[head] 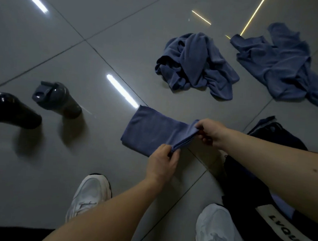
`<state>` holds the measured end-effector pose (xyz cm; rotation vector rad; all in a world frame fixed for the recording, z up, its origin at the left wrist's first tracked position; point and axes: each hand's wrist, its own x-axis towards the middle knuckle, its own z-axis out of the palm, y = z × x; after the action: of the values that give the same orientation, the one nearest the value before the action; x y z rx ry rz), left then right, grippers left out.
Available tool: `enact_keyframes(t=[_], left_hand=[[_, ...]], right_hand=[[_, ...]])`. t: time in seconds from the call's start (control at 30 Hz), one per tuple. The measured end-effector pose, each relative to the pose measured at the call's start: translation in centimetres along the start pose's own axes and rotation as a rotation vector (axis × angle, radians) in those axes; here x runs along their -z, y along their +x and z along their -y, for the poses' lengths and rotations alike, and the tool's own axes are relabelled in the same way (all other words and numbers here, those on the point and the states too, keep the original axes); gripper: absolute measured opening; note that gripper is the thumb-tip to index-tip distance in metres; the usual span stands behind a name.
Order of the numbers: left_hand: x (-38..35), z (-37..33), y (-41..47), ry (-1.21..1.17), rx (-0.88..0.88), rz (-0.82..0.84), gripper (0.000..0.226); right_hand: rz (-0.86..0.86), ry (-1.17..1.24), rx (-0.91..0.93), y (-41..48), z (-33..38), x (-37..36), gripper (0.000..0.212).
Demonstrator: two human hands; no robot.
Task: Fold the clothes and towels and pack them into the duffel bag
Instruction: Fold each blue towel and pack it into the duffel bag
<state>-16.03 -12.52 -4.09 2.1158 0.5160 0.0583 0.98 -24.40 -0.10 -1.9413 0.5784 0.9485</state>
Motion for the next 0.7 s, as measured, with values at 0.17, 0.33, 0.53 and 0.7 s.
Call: enact_keyframes(t=[0.17,0.33,0.53,0.7], left_hand=[[3.7,0.6,1.6,-0.184,0.139,-0.151,0.009],[6.8,2.8,3.1,-0.154,0.274,-0.244,0.008],[8.0,6.7,4.8,-0.02,0.369,-0.379,0.008],[7.7,8.3,5.0,-0.117,0.462,-0.357,0.004]], right_hand=[[0.16,-0.011,0.024,-1.8,5.0,-3.6,0.021],[0.185,-0.108,0.072,-1.6,7.8,-9.4,0.019],[0.173,-0.108,0.066,-0.2,8.7,-14.9,0.01],[0.189,-0.038,0.113,0.1,8.0,-16.8,0.012]])
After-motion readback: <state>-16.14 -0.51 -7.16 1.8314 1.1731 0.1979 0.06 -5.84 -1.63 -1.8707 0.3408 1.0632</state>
